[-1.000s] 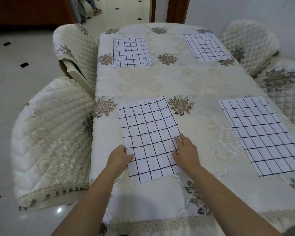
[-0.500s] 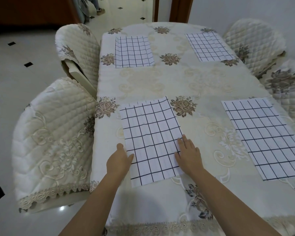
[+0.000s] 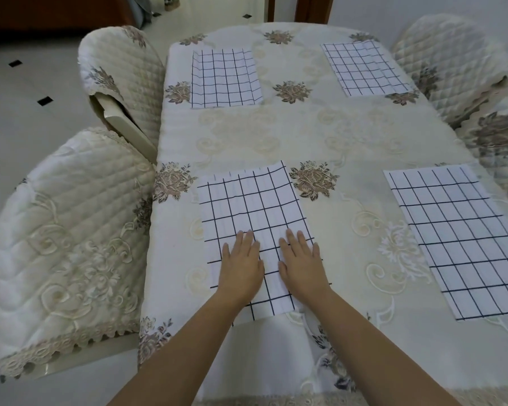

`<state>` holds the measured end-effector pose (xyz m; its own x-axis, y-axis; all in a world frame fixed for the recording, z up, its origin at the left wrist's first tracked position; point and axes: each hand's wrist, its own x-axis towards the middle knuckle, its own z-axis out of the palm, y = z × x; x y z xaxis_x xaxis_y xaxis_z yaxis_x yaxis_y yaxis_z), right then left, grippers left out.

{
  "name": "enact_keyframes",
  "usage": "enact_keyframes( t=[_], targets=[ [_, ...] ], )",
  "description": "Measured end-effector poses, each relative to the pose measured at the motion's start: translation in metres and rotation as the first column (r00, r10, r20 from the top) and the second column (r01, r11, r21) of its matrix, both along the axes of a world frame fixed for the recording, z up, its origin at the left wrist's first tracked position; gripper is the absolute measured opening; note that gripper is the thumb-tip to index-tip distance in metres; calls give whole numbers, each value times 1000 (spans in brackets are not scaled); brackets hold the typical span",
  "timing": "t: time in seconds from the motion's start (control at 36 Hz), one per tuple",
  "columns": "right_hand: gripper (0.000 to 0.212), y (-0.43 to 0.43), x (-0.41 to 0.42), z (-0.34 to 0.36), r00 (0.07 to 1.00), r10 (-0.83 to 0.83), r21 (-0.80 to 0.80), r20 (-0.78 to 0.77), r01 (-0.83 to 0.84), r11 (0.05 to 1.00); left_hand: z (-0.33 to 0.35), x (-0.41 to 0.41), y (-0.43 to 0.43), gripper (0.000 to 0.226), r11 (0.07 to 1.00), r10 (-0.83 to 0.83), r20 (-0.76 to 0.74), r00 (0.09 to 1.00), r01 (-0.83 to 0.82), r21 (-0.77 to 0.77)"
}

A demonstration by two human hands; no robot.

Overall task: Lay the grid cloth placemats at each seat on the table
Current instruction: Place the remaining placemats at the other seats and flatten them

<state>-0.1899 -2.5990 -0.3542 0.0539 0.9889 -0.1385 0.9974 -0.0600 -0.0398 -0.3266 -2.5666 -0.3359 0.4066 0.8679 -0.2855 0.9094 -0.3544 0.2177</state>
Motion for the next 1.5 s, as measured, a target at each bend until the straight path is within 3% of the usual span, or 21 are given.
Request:
enact_keyframes(
  t=[0.22, 0.39, 0.58, 0.72, 0.92, 1.0, 1.28, 1.42, 1.5],
  targets=[
    [56, 21, 25, -3, 997, -1, -92, -82, -7, 996, -6, 21, 13, 61, 1000, 3, -62, 998, -5, -25],
    [59, 59, 34, -7, 993, 18, -27, -118, -21, 999, -13, 32, 34, 76, 998, 35, -32, 999, -37, -57],
    [53, 105, 40, -13, 990, 66, 2, -124, -66, 998, -18, 44, 60, 62, 995, 103, -17, 995, -103, -10],
    [54, 136, 38, -12, 983, 109, -8, -147, -111, 994, -25, 45, 62, 86, 995, 99, 17, 995, -99, 12],
    [62, 163, 46, -14, 988, 75, -61, -137, -84, 995, -26, 48, 69, 80, 992, 103, 103, 989, -109, 59],
    [63, 167, 53, -16, 991, 35, -59, -131, -43, 997, -29, 48, 72, 71, 982, 92, 136, 986, -112, 149],
    [64, 172, 54, -15, 986, -57, -11, -160, 55, 998, -39, 47, 85, 59, 978, 80, 103, 991, -97, 182],
    [56, 172, 29, -8, 981, 138, 30, -138, -135, 990, -41, 49, 90, 61, 986, 83, 124, 989, -100, 136],
    [64, 168, 29, -9, 949, 191, -27, -252, -204, 979, -42, 44, 90, 59, 988, 73, 110, 991, -87, 129]
  ],
)
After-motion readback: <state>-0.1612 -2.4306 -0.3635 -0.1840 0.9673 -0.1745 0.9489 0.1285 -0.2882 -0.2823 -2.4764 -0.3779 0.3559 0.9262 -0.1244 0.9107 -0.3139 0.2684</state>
